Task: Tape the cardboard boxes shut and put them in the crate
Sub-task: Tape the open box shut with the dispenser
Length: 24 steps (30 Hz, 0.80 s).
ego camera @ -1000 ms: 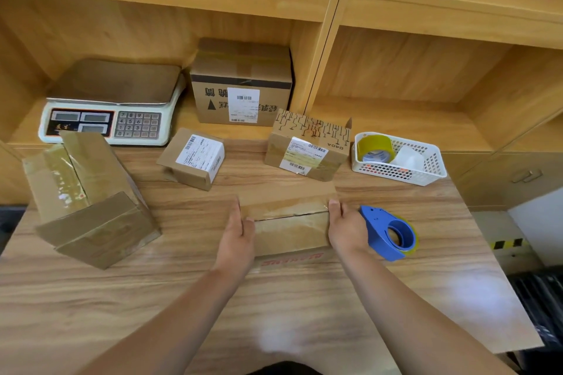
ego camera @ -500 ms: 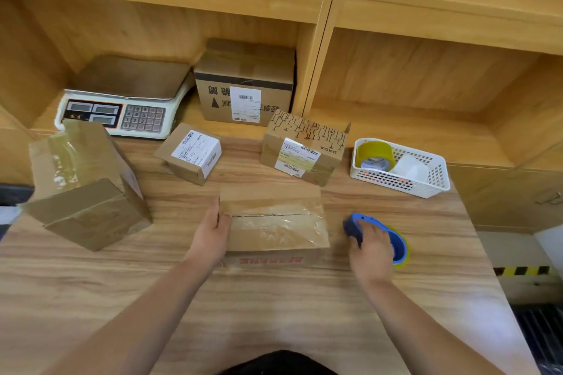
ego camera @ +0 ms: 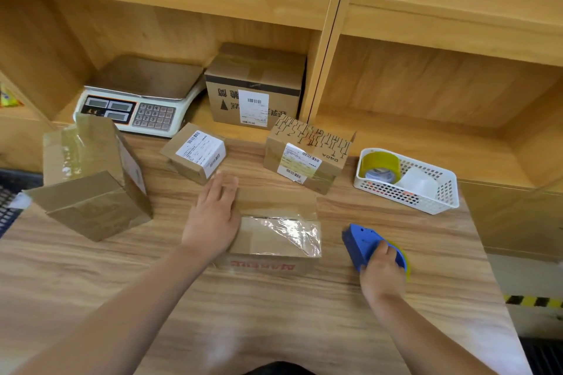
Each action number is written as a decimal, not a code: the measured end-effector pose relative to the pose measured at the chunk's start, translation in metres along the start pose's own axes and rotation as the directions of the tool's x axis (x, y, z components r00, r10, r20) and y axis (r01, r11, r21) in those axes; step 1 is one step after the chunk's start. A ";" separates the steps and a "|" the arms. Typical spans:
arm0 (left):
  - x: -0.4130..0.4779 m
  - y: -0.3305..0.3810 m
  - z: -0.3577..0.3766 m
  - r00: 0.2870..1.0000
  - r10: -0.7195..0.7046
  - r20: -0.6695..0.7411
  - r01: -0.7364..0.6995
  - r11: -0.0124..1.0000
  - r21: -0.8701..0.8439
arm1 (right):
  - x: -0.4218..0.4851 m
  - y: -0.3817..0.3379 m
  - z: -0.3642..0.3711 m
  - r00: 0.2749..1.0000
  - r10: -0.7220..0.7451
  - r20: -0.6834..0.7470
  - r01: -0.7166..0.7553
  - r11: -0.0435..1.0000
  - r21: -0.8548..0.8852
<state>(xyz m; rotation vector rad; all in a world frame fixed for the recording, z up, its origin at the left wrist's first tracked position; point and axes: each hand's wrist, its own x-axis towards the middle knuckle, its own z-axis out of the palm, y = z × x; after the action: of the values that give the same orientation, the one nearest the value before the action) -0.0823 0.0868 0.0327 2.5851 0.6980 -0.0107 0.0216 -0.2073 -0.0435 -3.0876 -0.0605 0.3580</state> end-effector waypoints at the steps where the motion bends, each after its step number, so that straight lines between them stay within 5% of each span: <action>1: 0.002 0.001 0.002 1.000 0.000 0.016 0.000 1.000 0.018 | -0.001 0.001 0.000 1.000 0.014 0.023 -0.015 0.999 0.032; 5: 0.005 0.002 0.012 0.999 0.001 0.045 -0.001 1.000 0.010 | -0.001 0.006 -0.006 1.000 0.005 0.014 -0.006 0.993 0.116; 7: 0.004 0.000 0.014 0.999 0.038 0.023 -0.038 0.999 -0.014 | -0.001 0.006 -0.012 0.999 0.023 -0.049 -0.008 0.957 0.289; 12: 0.002 -0.003 0.012 0.997 0.069 -0.022 -0.072 0.982 -0.174 | -0.005 -0.009 -0.048 0.994 0.086 -0.061 -0.011 0.660 0.751; 17: 0.002 -0.009 0.010 0.997 0.078 -0.008 -0.077 0.952 -0.297 | -0.020 -0.033 -0.099 0.988 0.024 -0.155 0.133 0.394 0.909; 24: -0.001 -0.015 0.006 0.993 0.117 0.031 -0.090 0.888 -0.450 | -0.043 -0.073 -0.130 0.953 -0.281 -0.114 0.242 0.475 0.846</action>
<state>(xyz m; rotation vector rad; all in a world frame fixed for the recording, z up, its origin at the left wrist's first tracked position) -0.0892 0.0954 0.0207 2.1616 0.4720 0.0992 0.0069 -0.1397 0.0955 -2.0147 -0.2682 0.3019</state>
